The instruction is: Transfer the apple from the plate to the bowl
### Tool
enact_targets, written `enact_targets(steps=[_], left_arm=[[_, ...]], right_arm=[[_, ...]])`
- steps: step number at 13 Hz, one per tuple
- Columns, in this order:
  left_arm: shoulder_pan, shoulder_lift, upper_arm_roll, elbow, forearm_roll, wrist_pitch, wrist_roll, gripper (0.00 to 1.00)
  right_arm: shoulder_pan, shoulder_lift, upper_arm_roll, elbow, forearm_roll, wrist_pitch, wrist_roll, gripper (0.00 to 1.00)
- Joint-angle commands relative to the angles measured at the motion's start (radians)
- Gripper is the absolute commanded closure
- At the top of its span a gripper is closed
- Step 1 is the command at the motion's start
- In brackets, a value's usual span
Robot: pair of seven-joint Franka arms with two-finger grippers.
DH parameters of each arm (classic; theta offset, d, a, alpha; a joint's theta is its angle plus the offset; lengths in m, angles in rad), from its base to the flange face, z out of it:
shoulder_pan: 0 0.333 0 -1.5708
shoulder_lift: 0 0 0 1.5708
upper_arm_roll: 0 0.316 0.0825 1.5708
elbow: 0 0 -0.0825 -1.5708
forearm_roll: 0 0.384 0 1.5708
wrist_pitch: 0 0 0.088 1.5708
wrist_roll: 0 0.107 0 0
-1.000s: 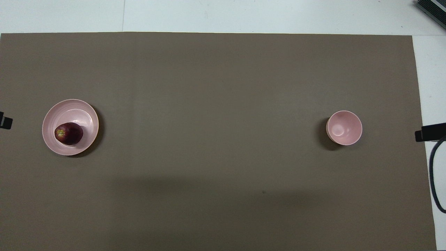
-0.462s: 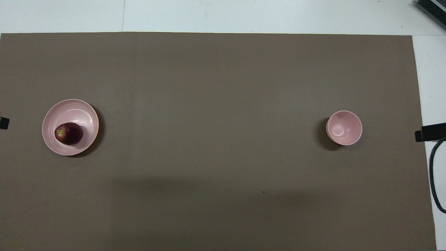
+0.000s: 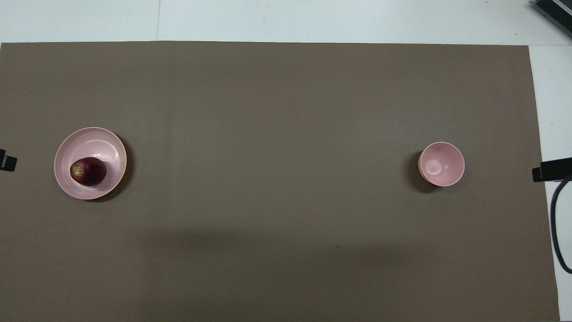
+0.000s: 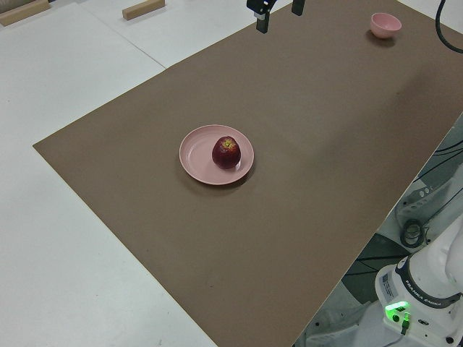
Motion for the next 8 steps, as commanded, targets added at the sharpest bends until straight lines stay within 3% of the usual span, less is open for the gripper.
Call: enact_targets(steps=[1,5,8], left_arm=[[0.003,-0.029,-0.002,-0.034,0.007,0.003,0.012,0.0],[0.0,-0.035,-0.003,-0.049,0.007,0.027,0.017,0.0],[0.004,-0.073,-0.002,-0.149,0.005,0.098,0.026,0.0]], right_arm=[[-0.01,-0.002,-0.002,-0.003,0.011,0.006,-0.018,0.0],[-0.01,-0.002,-0.002,-0.003,0.013,0.008,-0.018,0.0],[-0.01,-0.002,-0.002,-0.003,0.011,0.006,-0.02,0.0]])
